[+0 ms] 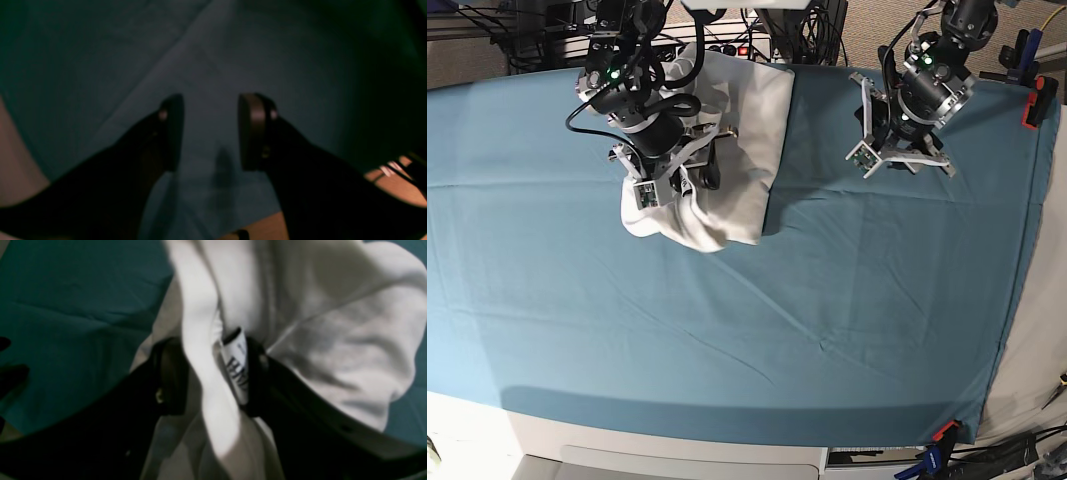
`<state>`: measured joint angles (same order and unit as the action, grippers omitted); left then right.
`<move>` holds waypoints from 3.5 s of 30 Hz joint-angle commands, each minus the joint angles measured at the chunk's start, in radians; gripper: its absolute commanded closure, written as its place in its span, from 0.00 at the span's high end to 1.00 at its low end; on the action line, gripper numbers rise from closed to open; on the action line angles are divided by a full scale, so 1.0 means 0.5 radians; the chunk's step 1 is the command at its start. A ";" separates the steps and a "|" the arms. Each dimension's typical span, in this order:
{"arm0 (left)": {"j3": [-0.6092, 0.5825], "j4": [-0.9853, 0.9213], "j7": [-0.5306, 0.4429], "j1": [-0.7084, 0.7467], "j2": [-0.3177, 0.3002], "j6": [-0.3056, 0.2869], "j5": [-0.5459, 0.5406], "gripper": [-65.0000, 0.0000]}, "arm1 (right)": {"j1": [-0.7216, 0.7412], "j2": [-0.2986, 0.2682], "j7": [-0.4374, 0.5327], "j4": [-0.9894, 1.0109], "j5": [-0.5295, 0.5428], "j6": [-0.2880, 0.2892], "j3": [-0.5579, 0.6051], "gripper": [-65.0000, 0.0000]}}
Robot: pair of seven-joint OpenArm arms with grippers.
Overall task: Fold the T-shirt properly
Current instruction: 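Grasp the bundle with the right gripper and fold it onto itself, then release the bundle and move both grippers away from the folded shirt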
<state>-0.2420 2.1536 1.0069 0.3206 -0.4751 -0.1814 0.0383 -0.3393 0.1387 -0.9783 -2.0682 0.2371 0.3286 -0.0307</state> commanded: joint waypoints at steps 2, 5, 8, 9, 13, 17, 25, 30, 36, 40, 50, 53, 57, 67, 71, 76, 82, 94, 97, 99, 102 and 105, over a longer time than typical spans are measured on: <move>0.014 0.040 -0.083 -0.010 -0.034 0.061 0.078 0.39 | 0.018 0.005 0.050 0.113 0.021 -0.002 0.008 0.41; 0.076 0.062 -0.105 -0.010 -0.038 0.065 0.085 0.39 | 0.020 -0.001 0.092 0.282 0.086 -0.001 0.008 0.41; 0.191 0.108 -0.117 -0.009 -0.038 0.063 -0.013 0.39 | 0.020 -0.001 0.100 0.314 0.164 0.021 0.008 0.41; 0.233 0.121 -0.121 -0.009 -0.039 0.062 -0.055 0.39 | 0.022 -0.001 0.102 0.311 0.192 0.040 0.008 0.41; 0.388 0.137 -0.130 -0.009 -0.056 0.047 -0.193 0.39 | 0.053 -0.001 0.076 0.265 0.291 0.085 0.008 0.41; 0.542 0.137 -0.130 -0.008 -0.082 -0.005 -0.380 0.39 | 0.079 -0.001 0.071 0.181 0.401 0.151 0.008 0.41; 0.755 0.137 -0.127 0.002 -0.086 -0.308 -0.982 0.39 | 0.108 0.000 0.009 0.141 0.793 0.356 0.008 0.41; 0.756 0.137 -0.128 0.024 -0.085 -0.323 -1.045 0.39 | 0.108 -0.001 -0.099 0.111 1.212 0.605 0.006 0.41; 0.756 0.137 -0.122 0.072 -0.086 -0.366 -1.045 0.39 | 0.108 -0.001 -0.228 -0.285 1.300 0.739 -0.029 0.41; 0.756 0.137 -0.124 0.126 -0.086 -0.365 -1.044 0.37 | 0.074 -0.001 -0.285 -0.576 1.009 0.739 -0.282 0.40; 0.756 0.139 -0.130 0.156 -0.080 -0.366 -1.046 0.29 | -0.072 -0.122 -0.294 -0.576 0.805 0.366 -1.404 0.00; 0.756 0.139 -0.130 0.156 -0.080 -0.366 -1.045 0.29 | -0.121 -0.117 -0.304 -0.576 0.801 0.227 -1.518 0.00; 0.756 0.139 -0.130 0.156 -0.079 -0.366 -1.044 0.29 | -0.136 -0.029 -0.302 -0.576 0.805 0.140 -1.395 0.00; 0.756 0.139 -0.129 0.157 -0.080 -0.366 -1.044 0.29 | -0.298 0.000 -0.462 -0.274 0.787 0.172 -0.636 0.00; 0.756 0.139 -0.130 0.156 -0.080 -0.366 -1.044 0.29 | -0.420 -0.002 -0.473 -0.274 0.788 0.172 -0.314 0.00; 0.756 0.139 -0.129 0.156 -0.079 -0.366 -1.041 0.29 | -0.433 -0.001 -0.474 -0.273 0.787 0.229 0.061 0.00; 0.756 0.139 -0.114 0.157 -0.082 -0.329 -0.938 0.29 | -0.289 -0.002 -0.439 -0.285 0.613 0.375 0.217 0.00; 0.756 0.139 0.061 0.291 -0.126 -0.266 -1.129 0.44 | 0.481 -0.077 -0.153 -0.205 0.175 0.201 -0.887 0.48; 0.756 0.139 0.073 0.390 -0.124 -0.291 -1.217 0.44 | 0.617 -0.122 -0.263 0.082 0.429 0.220 -1.131 0.48; 0.756 0.139 0.075 0.448 -0.124 -0.291 -1.256 0.44 | 0.705 -0.193 -0.316 0.308 0.579 0.235 -1.221 0.48; 0.756 0.139 0.066 0.502 -0.122 -0.289 -1.308 0.44 | 0.831 -0.309 -0.402 0.632 0.755 0.256 -1.264 0.48; 0.756 0.139 0.063 0.529 -0.082 -0.291 -1.378 0.44 | 0.939 -0.399 -0.469 0.921 0.891 0.262 -1.262 0.48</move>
<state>0.1318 2.2059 1.0542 0.5816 -0.5114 -0.3260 -0.6342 0.1150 -0.0502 -1.2274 -1.5879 0.6670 0.4541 -0.6640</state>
